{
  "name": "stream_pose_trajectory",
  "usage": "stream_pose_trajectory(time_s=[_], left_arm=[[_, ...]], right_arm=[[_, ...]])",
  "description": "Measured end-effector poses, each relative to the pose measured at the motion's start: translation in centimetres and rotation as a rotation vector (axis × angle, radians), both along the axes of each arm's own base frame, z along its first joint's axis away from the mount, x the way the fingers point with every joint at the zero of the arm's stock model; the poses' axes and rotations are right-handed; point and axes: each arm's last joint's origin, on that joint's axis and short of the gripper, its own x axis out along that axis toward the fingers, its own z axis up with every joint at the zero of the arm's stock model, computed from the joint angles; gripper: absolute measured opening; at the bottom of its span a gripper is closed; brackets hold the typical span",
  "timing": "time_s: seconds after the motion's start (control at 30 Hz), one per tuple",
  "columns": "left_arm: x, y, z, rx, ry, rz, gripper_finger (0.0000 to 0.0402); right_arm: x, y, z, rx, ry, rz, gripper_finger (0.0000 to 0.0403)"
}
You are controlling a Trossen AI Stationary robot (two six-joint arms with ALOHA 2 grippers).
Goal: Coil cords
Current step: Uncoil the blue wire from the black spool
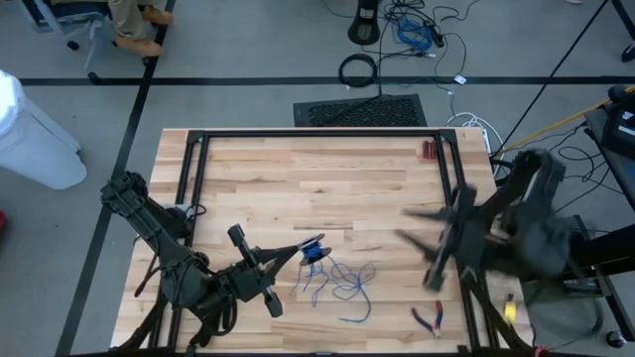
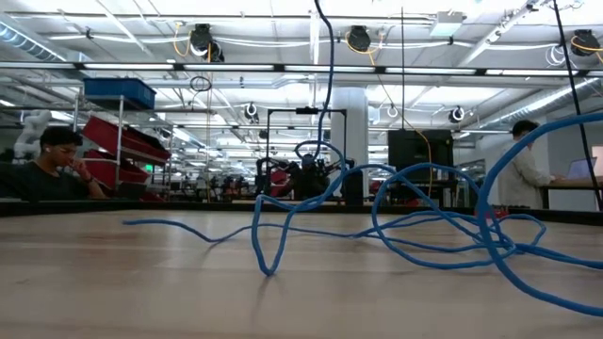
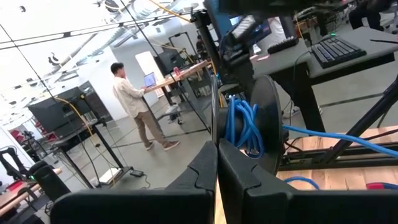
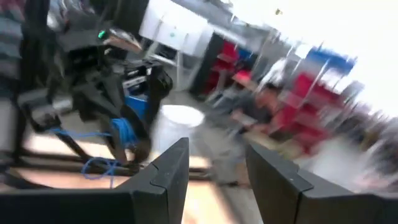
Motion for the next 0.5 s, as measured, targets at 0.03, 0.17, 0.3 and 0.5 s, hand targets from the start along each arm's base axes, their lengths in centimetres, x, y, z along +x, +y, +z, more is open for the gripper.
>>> stream_pose_trajectory(time_s=[0.03, 0.17, 0.3, 0.5], left_arm=[[0.0, 0.0, 0.0, -0.005, -0.002, 0.000, 0.0008], [0.0, 0.0, 0.0, -0.012, -0.009, -0.012, 0.0008], [0.0, -0.1, 0.0, -0.009, -0.012, -0.028, 0.0008], [0.1, 0.0, 0.0, 0.024, 0.005, -0.024, 0.0008]], right_arm=[[-0.9, -1.2, -0.1, 0.081, 0.005, 0.051, 0.0146], [-2.7, -4.3, -1.9, 0.381, 0.086, 0.103, 0.0146], [-2.3, -4.1, -6.0, 0.416, 0.115, 0.007, 0.0146], [-0.1, -1.8, -13.1, 0.435, 0.057, -0.001, 0.0146]])
